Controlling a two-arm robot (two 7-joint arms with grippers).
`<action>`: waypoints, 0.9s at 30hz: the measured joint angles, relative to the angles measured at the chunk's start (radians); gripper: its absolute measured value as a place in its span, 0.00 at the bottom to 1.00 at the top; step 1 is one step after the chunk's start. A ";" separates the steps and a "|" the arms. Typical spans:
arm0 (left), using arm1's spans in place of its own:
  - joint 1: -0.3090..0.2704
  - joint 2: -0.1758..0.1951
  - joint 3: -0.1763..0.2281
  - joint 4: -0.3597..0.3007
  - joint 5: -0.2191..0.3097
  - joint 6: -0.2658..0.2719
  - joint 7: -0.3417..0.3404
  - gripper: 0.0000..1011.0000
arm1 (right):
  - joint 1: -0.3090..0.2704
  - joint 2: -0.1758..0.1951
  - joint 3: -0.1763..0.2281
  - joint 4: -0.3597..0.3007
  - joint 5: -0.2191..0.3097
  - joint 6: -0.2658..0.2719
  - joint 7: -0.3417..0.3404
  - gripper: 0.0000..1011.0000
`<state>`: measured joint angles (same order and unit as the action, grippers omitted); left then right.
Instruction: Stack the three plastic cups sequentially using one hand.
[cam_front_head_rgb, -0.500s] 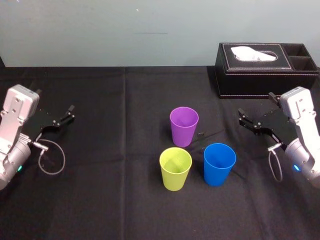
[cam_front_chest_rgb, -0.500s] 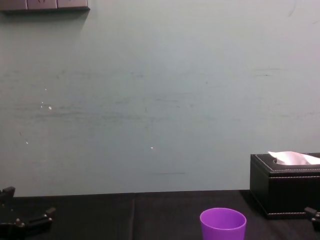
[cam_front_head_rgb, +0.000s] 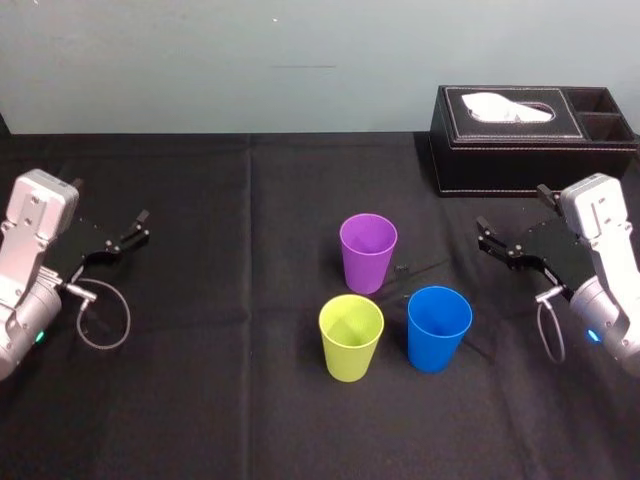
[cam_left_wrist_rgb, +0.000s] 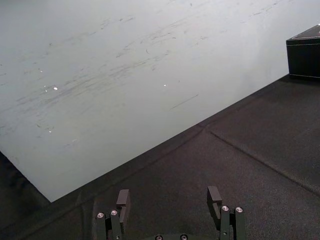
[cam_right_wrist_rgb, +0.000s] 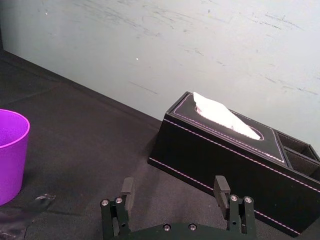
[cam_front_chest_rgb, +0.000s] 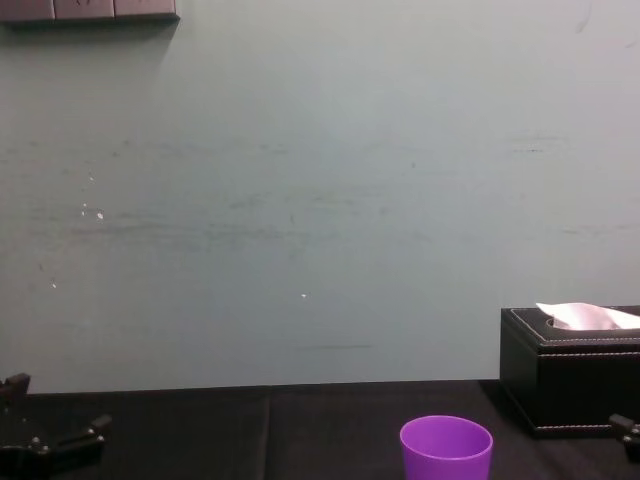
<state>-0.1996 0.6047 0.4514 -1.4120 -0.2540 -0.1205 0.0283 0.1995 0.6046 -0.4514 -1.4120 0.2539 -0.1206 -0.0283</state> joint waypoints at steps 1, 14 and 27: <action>0.000 0.000 0.000 0.000 0.000 0.000 0.000 1.00 | 0.000 0.000 0.000 0.000 0.000 0.000 0.000 0.99; 0.000 0.000 0.000 0.000 0.000 0.000 0.000 1.00 | 0.000 0.000 0.000 0.000 0.000 0.000 0.000 0.99; 0.000 0.000 0.000 0.000 0.000 0.000 0.000 1.00 | 0.000 0.000 0.000 0.000 0.000 0.000 0.000 0.99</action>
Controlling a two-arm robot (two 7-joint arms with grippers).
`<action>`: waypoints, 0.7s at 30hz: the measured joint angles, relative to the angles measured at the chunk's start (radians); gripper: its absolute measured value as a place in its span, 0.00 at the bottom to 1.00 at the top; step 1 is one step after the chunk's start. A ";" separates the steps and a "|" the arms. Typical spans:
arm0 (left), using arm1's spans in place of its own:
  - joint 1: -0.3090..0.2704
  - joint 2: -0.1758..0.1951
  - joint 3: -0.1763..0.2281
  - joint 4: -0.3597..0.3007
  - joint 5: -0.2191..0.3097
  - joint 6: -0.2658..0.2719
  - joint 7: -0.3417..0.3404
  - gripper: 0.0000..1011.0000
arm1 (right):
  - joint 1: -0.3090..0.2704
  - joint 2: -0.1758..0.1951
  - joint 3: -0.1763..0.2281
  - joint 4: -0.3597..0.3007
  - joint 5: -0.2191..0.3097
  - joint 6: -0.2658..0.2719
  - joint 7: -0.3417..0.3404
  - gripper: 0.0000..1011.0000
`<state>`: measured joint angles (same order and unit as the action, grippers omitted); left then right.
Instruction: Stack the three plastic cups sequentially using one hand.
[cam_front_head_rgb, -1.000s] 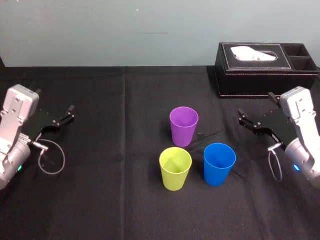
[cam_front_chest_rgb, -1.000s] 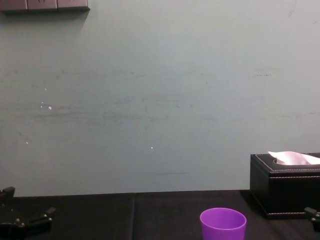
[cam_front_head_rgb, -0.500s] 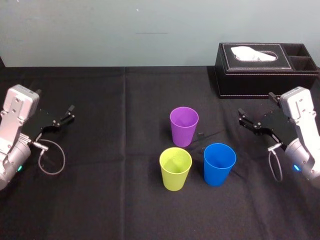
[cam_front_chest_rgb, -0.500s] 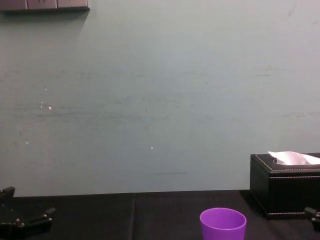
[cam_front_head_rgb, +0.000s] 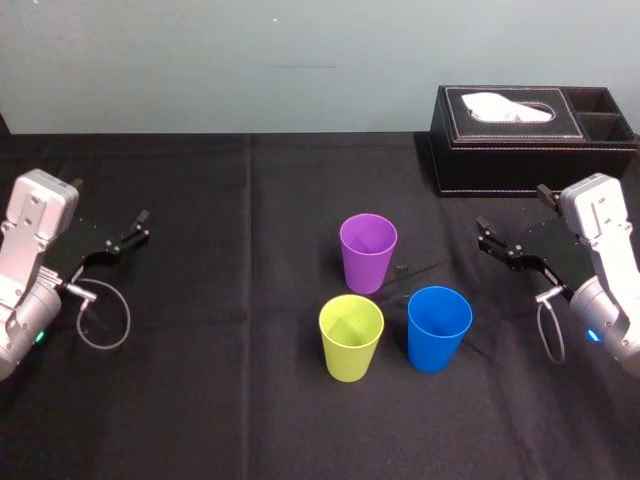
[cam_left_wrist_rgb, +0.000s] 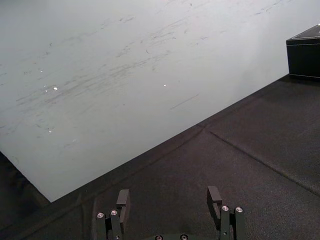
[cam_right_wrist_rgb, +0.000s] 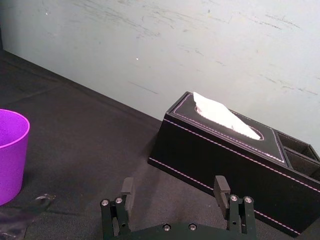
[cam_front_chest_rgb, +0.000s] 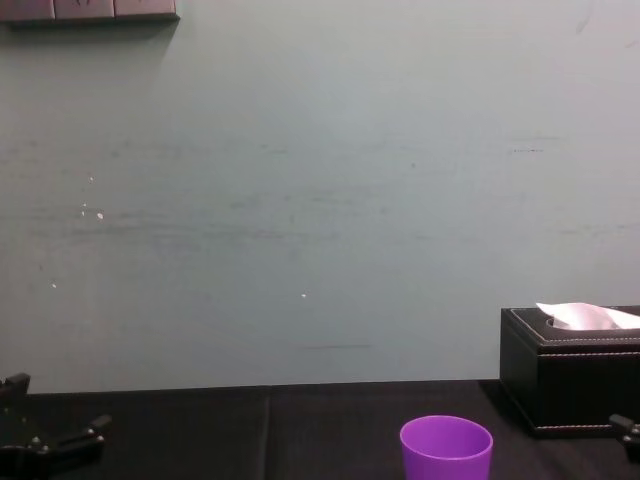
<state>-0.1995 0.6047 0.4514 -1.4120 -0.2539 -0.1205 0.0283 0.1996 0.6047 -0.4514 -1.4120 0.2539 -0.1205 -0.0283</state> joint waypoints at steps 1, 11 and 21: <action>0.000 0.000 0.000 0.000 0.000 0.000 0.000 1.00 | 0.000 0.000 0.000 0.000 0.000 0.000 0.000 0.99; 0.000 0.000 0.000 0.000 0.000 0.000 0.000 1.00 | 0.000 0.000 0.001 0.000 0.000 0.000 0.001 0.99; 0.000 0.000 0.000 0.000 0.000 0.000 0.000 1.00 | -0.067 0.022 0.062 -0.068 0.072 0.007 0.069 0.99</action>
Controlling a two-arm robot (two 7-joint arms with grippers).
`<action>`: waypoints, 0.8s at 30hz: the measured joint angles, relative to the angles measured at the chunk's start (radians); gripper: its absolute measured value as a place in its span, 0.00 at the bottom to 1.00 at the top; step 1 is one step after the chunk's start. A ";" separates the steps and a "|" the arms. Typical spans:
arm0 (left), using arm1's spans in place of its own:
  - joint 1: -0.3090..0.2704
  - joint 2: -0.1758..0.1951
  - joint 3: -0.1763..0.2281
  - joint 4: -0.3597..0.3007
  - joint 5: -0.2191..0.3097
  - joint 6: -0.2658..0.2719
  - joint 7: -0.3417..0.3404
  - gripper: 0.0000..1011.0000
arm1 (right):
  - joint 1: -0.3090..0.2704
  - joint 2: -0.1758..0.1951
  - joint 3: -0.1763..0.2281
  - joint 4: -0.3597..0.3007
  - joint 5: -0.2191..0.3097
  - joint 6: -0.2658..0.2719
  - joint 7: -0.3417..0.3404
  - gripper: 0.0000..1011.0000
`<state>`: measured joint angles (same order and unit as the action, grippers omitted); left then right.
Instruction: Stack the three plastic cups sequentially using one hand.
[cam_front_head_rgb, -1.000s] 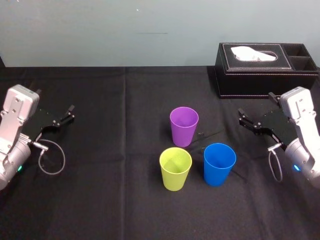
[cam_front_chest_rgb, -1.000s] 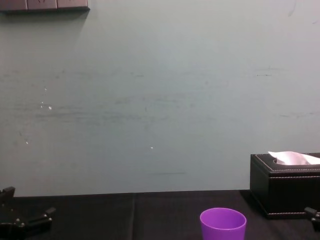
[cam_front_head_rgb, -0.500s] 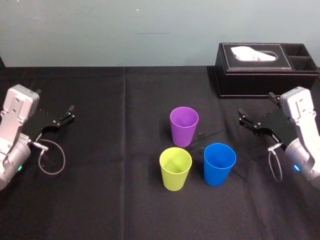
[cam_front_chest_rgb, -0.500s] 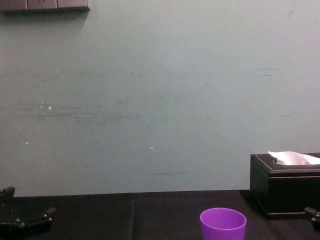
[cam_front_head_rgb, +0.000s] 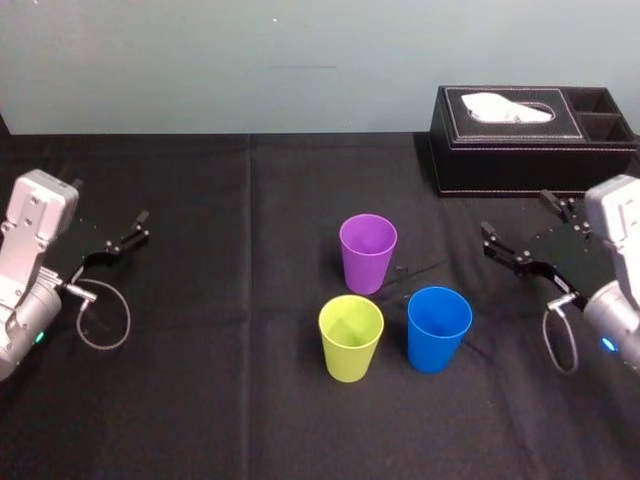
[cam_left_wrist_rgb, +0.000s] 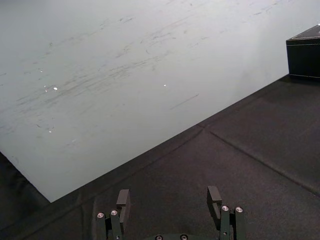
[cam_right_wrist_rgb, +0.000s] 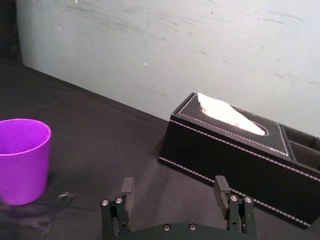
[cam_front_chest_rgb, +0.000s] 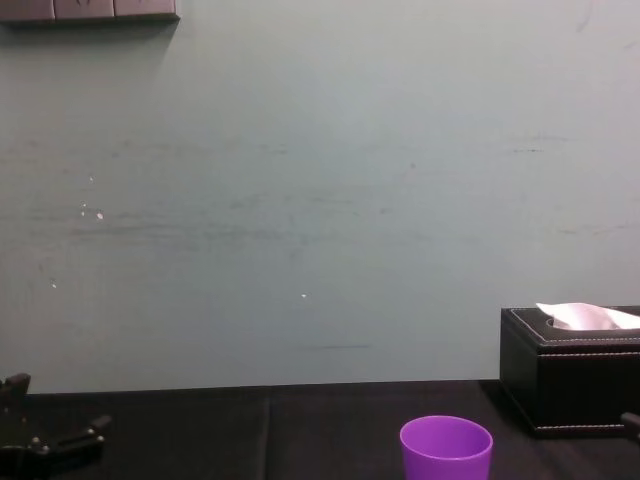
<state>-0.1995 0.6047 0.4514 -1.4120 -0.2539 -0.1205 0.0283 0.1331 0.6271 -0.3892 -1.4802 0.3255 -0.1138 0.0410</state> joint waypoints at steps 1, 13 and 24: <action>0.000 0.000 0.000 0.000 0.000 0.000 0.000 1.00 | -0.017 0.009 0.013 -0.015 0.016 0.000 0.012 0.99; 0.000 0.000 0.000 0.000 0.000 0.000 0.000 1.00 | -0.165 0.093 0.113 -0.126 0.155 -0.039 0.164 0.99; 0.000 0.000 0.000 0.000 0.000 0.000 0.000 1.00 | -0.267 0.162 0.159 -0.184 0.223 -0.108 0.338 0.99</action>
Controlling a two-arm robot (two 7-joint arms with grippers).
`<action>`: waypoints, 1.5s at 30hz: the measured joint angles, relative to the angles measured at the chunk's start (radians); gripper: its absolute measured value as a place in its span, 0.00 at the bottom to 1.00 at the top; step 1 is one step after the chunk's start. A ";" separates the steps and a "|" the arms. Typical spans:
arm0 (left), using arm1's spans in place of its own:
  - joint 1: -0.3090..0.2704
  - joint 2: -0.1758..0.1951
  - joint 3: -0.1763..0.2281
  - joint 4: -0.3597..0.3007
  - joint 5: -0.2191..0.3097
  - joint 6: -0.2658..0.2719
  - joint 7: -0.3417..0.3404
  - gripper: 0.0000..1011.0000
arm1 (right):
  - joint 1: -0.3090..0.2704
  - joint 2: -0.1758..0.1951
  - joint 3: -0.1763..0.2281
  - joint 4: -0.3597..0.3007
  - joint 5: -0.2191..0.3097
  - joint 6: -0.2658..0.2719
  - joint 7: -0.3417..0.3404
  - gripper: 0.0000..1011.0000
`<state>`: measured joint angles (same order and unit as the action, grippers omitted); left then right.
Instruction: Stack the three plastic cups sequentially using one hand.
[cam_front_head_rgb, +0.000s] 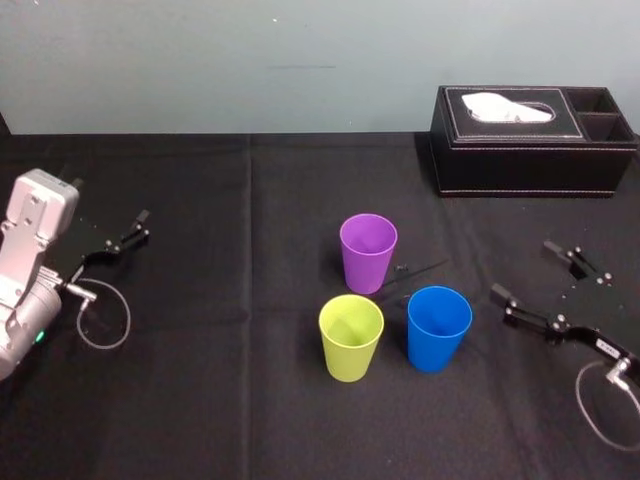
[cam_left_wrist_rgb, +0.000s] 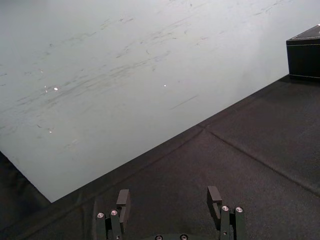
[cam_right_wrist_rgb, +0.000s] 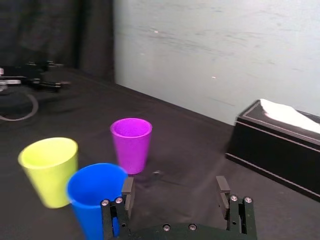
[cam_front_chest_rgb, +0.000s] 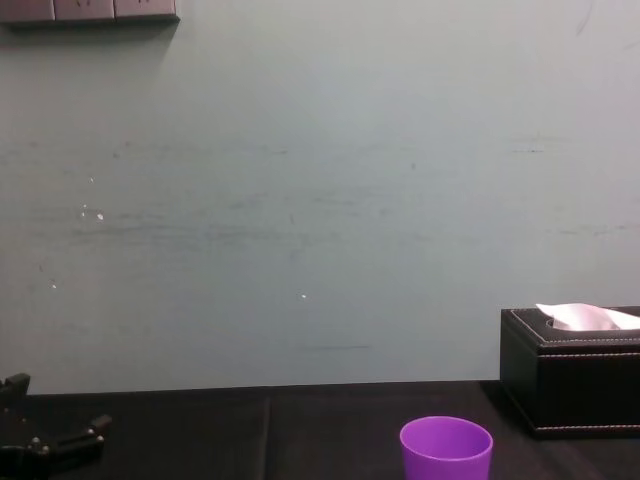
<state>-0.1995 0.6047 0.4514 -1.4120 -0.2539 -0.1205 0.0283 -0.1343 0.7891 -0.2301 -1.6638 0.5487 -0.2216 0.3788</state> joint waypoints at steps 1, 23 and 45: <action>0.000 0.000 0.000 0.000 0.000 0.000 0.000 1.00 | -0.012 0.007 0.006 -0.003 0.012 -0.008 0.023 0.99; 0.000 0.000 0.000 0.000 0.000 0.000 0.000 1.00 | -0.073 0.001 0.013 0.009 0.027 -0.015 0.185 0.99; 0.000 0.000 0.000 0.000 0.000 0.000 0.000 1.00 | -0.006 -0.072 -0.020 0.060 -0.042 0.036 0.246 0.99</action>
<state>-0.1996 0.6047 0.4514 -1.4120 -0.2539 -0.1205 0.0283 -0.1401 0.7172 -0.2497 -1.6035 0.5065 -0.1858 0.6253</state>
